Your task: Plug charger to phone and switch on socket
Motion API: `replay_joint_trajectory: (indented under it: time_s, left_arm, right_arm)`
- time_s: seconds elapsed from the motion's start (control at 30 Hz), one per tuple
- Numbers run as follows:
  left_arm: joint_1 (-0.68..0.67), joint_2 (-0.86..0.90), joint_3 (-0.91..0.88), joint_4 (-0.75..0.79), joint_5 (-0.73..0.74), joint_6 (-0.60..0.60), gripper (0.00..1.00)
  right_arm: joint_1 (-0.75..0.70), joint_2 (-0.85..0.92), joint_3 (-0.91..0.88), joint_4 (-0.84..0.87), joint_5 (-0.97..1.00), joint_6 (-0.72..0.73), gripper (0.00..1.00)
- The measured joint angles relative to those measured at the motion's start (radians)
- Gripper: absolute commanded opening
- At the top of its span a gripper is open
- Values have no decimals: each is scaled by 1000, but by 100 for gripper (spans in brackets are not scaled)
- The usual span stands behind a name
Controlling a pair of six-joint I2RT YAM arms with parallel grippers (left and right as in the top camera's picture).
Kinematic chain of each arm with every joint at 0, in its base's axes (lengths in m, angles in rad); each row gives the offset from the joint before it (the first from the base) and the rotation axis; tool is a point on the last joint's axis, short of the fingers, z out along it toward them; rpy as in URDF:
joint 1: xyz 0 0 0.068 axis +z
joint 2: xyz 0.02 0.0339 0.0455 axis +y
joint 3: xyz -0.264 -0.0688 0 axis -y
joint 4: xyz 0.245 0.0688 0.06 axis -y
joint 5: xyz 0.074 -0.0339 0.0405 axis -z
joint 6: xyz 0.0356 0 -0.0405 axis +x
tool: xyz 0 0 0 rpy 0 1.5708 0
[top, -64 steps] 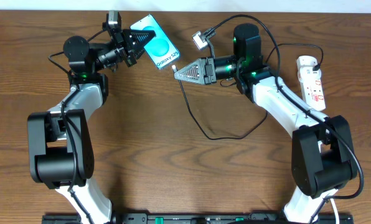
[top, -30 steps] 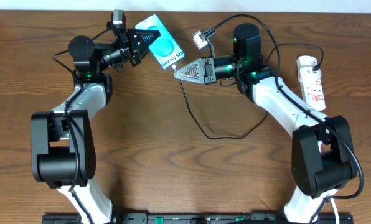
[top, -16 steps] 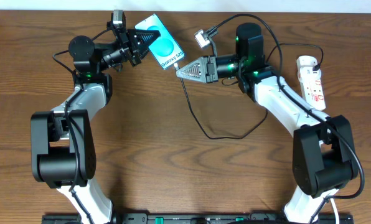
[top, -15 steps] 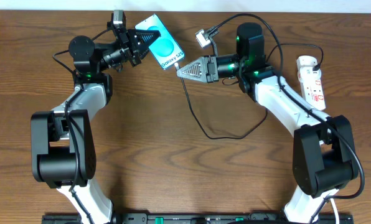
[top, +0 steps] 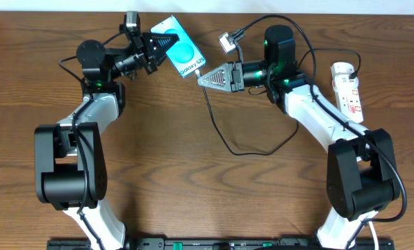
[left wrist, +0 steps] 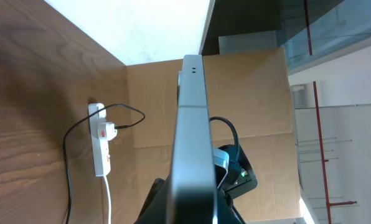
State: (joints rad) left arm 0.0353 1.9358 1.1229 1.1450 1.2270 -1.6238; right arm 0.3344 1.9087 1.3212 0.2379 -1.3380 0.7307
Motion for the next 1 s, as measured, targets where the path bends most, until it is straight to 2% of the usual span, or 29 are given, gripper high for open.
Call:
replay_joint_trajectory:
  time_s: [1.0]
  left_arm:
    - [-1, 2, 0, 0, -2, -26, 7]
  right_arm:
    - [11, 1, 0, -39, 34, 0, 1]
